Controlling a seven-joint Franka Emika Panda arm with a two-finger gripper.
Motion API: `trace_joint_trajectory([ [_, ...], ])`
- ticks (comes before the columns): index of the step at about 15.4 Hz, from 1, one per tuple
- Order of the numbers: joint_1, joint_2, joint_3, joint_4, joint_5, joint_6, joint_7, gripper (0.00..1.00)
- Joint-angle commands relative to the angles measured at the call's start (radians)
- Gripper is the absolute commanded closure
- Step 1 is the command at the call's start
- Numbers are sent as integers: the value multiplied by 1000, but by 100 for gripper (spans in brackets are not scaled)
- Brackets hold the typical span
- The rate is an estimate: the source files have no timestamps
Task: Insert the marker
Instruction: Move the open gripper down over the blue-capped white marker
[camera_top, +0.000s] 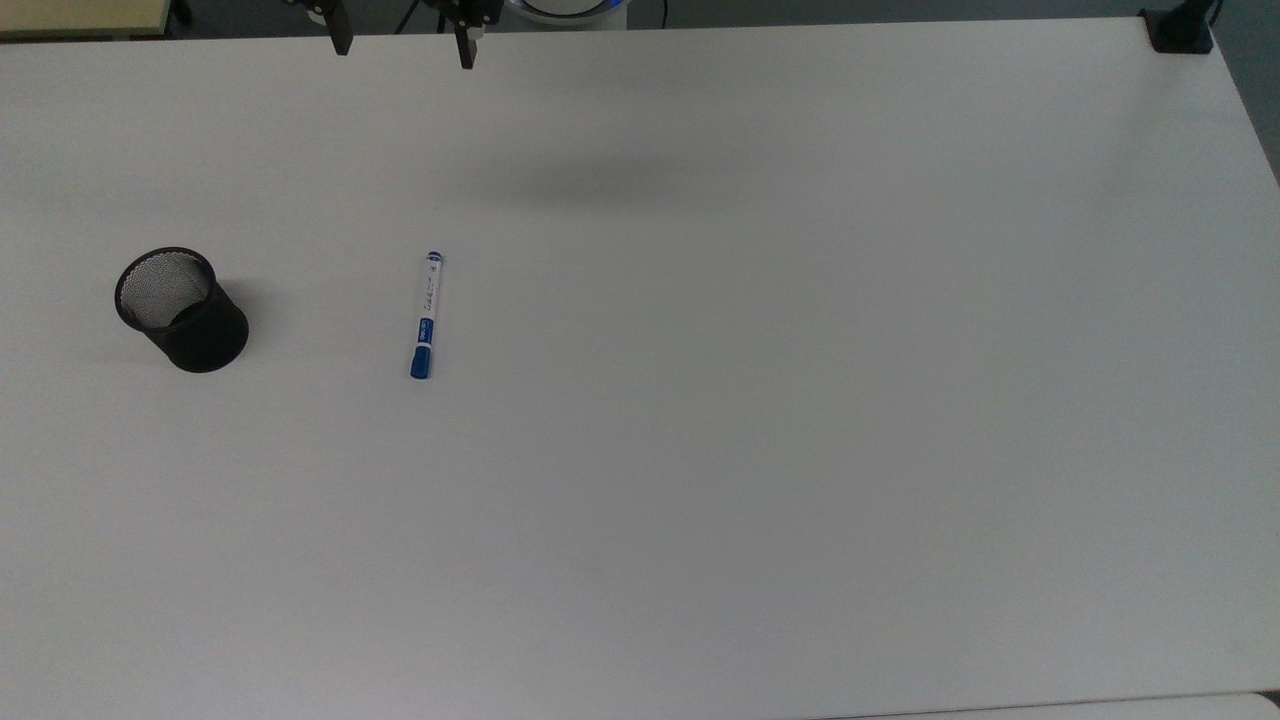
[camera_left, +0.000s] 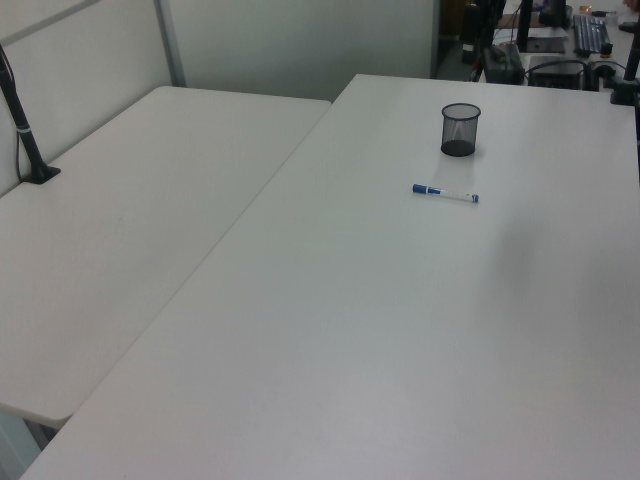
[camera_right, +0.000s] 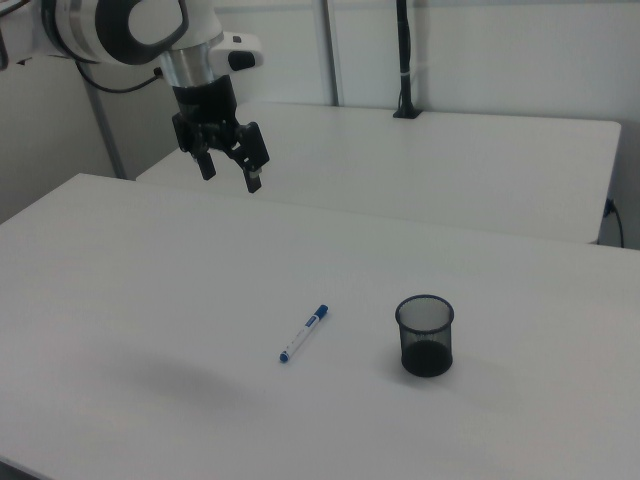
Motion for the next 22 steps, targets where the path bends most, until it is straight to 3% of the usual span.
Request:
trace_joint_trajectory([
  [1,-5,-20,12,-19,1,12,-15,0],
  [22,-17,-15,6,-21,-1,13,-26,0],
])
